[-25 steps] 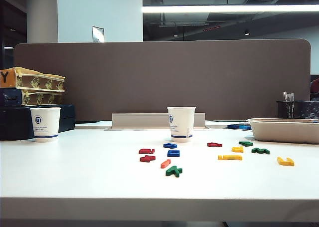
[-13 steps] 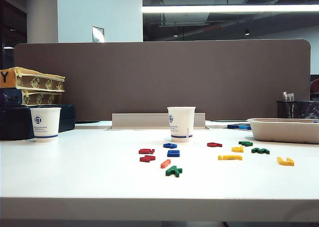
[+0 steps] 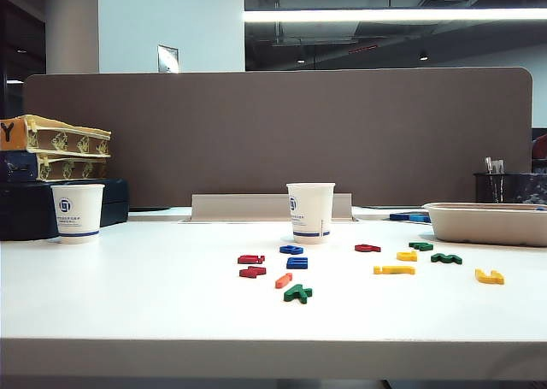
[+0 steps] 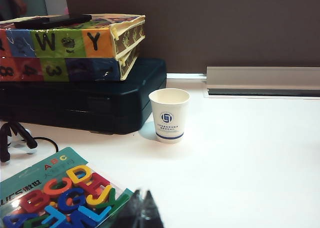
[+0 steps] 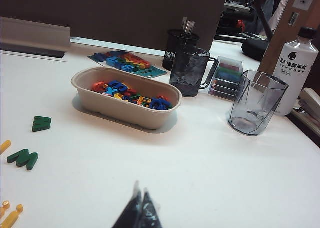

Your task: Pick up the letter "c" and put it in the paper cup.

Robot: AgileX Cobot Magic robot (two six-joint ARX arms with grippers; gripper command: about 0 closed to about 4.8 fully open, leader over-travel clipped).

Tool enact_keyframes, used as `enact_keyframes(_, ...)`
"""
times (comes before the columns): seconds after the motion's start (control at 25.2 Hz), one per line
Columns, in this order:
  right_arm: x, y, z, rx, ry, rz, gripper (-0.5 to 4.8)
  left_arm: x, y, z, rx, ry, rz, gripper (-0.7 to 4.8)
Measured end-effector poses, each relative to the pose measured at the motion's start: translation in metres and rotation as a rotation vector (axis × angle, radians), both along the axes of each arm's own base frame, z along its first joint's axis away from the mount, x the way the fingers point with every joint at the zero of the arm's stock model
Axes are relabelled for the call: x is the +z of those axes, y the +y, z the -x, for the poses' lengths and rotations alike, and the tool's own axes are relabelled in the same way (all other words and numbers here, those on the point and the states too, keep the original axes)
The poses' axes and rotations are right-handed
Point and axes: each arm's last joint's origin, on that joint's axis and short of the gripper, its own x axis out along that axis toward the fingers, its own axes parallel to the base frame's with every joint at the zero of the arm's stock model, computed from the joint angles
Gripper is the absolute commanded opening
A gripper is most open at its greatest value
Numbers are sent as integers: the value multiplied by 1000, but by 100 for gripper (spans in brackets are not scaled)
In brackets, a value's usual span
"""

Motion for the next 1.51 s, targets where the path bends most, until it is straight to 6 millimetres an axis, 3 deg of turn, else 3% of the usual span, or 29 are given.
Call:
enact_keyframes(1.11, 0, 0, 0, 0, -1, 0, 0, 0, -1, 0, -21, 0, -2, -5)
enact_keyframes(1.51, 10, -5, -1, -3, -101, -29, 0, 0, -1, 0, -22, -1, -2, -5)
